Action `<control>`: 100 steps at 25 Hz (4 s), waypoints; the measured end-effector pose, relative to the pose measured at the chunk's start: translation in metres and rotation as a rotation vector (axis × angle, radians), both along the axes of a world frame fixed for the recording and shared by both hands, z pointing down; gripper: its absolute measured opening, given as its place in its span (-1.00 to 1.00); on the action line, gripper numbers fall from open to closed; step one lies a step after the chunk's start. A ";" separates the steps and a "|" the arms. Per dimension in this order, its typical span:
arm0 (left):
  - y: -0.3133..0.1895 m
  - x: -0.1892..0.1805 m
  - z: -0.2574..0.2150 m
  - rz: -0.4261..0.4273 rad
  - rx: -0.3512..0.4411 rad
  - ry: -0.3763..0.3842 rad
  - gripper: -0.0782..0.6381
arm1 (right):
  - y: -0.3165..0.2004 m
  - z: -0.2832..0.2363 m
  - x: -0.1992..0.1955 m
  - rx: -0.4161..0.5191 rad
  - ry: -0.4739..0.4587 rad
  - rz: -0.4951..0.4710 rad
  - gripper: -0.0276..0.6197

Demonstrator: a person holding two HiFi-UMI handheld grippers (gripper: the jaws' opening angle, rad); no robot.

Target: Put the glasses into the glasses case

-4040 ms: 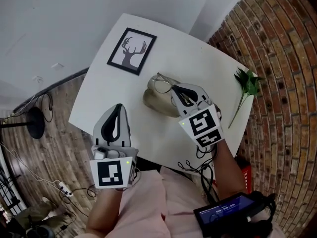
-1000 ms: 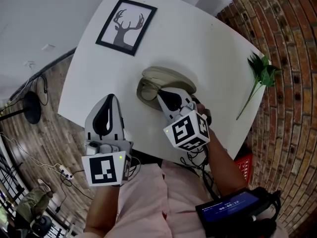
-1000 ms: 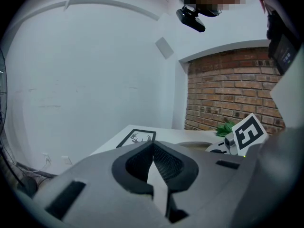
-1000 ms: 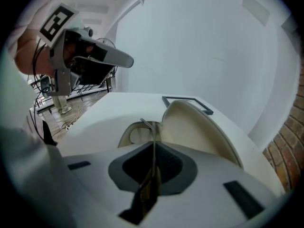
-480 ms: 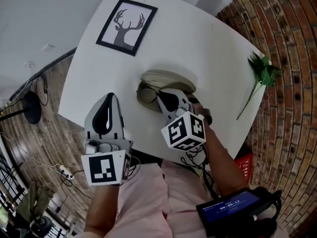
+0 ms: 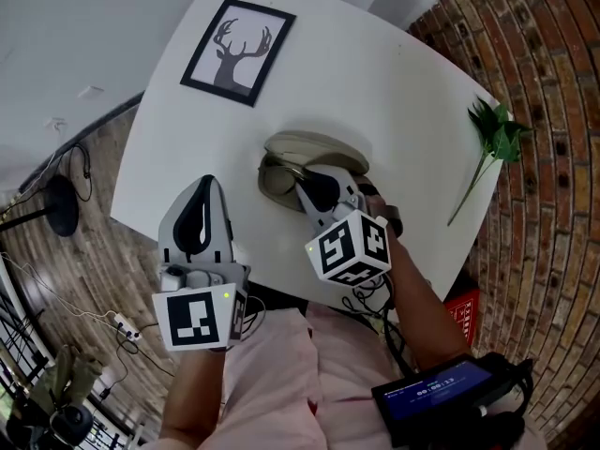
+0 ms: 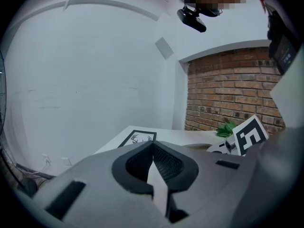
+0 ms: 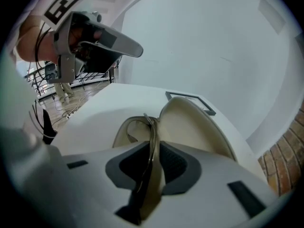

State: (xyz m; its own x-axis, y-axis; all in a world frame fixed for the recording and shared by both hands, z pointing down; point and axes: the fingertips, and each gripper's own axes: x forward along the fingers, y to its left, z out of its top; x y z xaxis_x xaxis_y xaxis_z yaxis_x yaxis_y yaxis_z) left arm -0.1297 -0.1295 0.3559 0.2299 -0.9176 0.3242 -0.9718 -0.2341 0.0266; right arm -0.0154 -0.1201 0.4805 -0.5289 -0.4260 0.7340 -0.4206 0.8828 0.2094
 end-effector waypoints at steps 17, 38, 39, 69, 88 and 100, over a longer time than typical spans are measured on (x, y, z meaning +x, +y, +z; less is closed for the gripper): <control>0.000 0.013 0.002 0.019 0.000 0.000 -0.76 | 0.002 -0.016 0.017 0.025 -0.038 0.028 -0.67; -0.003 0.024 0.006 0.038 -0.015 -0.004 -0.76 | 0.008 0.000 0.045 0.030 0.038 -0.051 -0.79; -0.003 0.024 0.006 0.038 -0.016 -0.005 -0.76 | 0.008 -0.002 0.044 0.028 0.027 -0.059 -0.80; -0.003 0.022 0.002 0.035 -0.005 -0.007 -0.76 | -0.002 -0.027 0.041 0.125 -0.067 -0.034 -0.62; -0.005 0.048 -0.073 0.096 0.163 -0.009 -0.76 | -0.028 -0.152 0.066 0.285 -0.350 0.261 -0.76; 0.005 0.100 -0.193 0.211 0.397 -0.002 -0.76 | 0.005 -0.284 0.108 0.465 -0.544 0.499 -0.90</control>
